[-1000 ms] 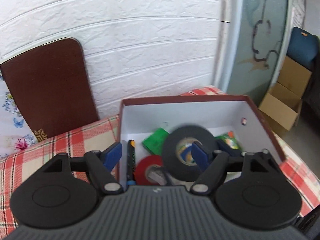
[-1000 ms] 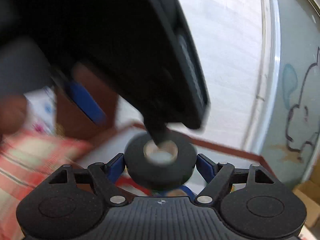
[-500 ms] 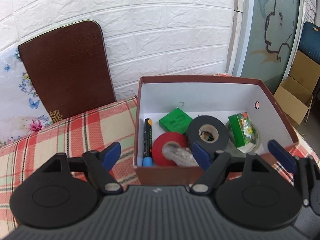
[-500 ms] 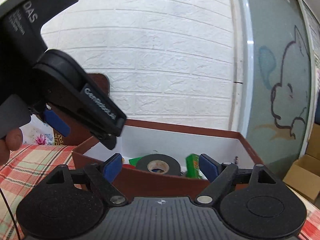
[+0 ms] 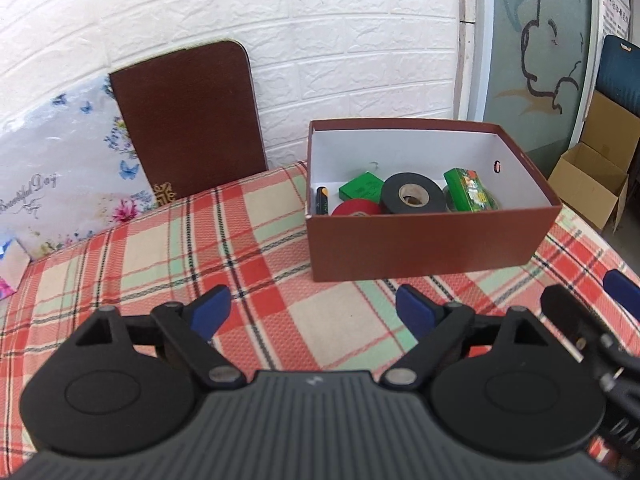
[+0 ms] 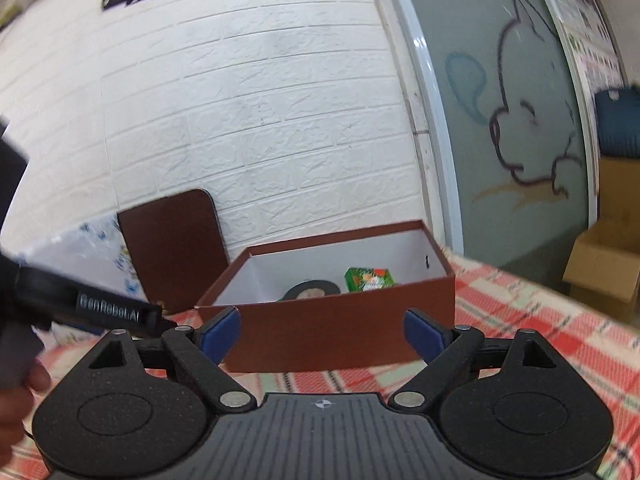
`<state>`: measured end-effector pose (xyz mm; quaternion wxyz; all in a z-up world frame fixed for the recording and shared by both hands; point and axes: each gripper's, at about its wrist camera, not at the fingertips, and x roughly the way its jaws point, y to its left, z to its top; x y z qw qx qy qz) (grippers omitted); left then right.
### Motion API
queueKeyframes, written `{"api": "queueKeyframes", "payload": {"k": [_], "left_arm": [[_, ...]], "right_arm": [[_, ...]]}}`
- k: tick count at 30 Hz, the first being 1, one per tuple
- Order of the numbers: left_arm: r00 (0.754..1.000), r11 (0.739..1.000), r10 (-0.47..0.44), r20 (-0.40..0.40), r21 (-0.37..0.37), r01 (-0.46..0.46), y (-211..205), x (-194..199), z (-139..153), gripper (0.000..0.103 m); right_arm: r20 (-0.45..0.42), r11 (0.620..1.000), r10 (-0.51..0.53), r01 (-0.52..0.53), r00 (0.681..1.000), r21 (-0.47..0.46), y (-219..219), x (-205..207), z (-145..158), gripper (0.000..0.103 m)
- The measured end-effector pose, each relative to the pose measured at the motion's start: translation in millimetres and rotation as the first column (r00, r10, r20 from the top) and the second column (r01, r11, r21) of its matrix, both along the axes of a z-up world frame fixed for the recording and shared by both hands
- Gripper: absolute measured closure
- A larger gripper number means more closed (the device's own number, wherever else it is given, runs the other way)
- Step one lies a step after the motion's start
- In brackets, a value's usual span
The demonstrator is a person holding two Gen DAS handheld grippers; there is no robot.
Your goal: Organize objects
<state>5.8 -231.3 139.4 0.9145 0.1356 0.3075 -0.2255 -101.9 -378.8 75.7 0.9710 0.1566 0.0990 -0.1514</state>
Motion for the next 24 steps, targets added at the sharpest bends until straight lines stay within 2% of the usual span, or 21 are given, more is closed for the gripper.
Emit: {"api": "queueKeyframes", "payload": {"k": [3, 8, 10, 19, 24], "left_arm": [[0.999, 1.0, 0.004, 0.036, 0.003, -0.004, 12.8, -21.2, 1.8, 0.006], [0.998, 1.0, 0.018, 0.06, 0.013, -0.019, 30.8, -48.0, 0.7, 0.002], [0.998, 1.0, 0.022, 0.065, 0.018, -0.023, 36.1, -56.5, -1.0, 0.0], [0.995, 0.997, 0.069, 0.07, 0.039, -0.072, 53.8, -77.7, -7.4, 0.0], [0.988, 0.993, 0.095, 0.122, 0.056, -0.103, 55.4, -87.2, -9.6, 0.0]], "right_arm": [[0.01, 0.995, 0.018, -0.019, 1.0, 0.097, -0.6, -16.0, 3.6, 0.013], [0.009, 0.983, 0.022, -0.023, 1.0, 0.182, 7.9, -40.8, 2.5, 0.009], [0.007, 0.982, 0.017, -0.018, 1.0, 0.189, 13.2, -48.9, 2.4, 0.005], [0.03, 0.975, 0.009, -0.016, 0.999, 0.222, 25.6, -70.2, 6.3, 0.002], [0.044, 0.978, 0.017, -0.025, 0.999, 0.207, 31.3, -73.2, 9.0, 0.002]]}}
